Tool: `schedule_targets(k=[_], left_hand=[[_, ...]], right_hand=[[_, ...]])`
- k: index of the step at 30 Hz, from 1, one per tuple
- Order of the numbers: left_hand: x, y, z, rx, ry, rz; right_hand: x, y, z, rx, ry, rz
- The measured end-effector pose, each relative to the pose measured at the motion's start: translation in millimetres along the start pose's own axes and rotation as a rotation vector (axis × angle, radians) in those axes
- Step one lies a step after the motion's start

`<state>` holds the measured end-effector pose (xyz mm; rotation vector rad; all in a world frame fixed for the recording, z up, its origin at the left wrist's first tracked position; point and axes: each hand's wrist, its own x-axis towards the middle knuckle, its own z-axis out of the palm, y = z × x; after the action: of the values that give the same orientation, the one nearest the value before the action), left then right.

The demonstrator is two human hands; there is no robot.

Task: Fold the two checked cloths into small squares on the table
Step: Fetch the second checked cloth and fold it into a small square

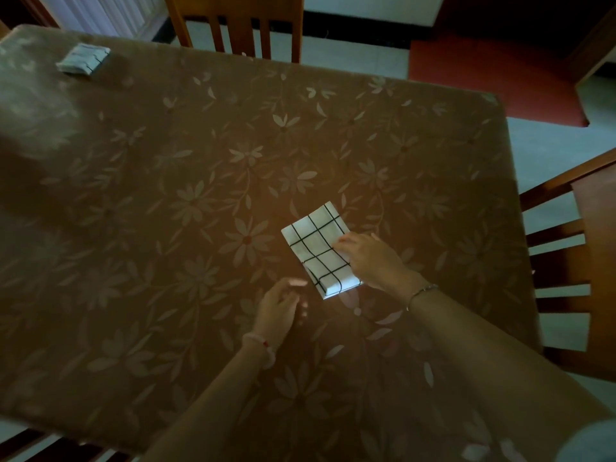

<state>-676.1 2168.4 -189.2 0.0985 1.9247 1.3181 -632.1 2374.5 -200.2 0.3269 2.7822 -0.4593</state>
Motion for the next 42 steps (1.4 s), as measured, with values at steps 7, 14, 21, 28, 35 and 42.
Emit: schedule_targets(k=[7, 14, 21, 28, 35, 42], left_hand=[[-14.1, 7.2, 18.8, -0.347, -0.262, -0.352], [-16.0, 7.2, 20.5, -0.207, -0.284, -0.41], [-18.2, 0.3, 14.5, -0.157, -0.075, -0.206], [19.7, 4.5, 29.8, 0.93, 0.18, 0.668], [45.8, -6.0, 32.4, 1.335, -0.007, 0.509], [53.7, -20.6, 22.3, 1.4, 0.003, 0.561]], right_hand=[[-0.6, -4.0, -4.9, 0.04, -0.008, 0.014], [2.9, -2.1, -7.0, 0.029, -0.016, 0.009], [0.8, -0.9, -3.5, -0.003, 0.0, -0.009], [-8.8, 0.9, 9.9, -0.056, 0.044, -0.031], [-9.8, 8.4, 26.1, -0.137, 0.132, -0.053], [-18.2, 25.5, 50.3, -0.248, 0.11, -0.053]])
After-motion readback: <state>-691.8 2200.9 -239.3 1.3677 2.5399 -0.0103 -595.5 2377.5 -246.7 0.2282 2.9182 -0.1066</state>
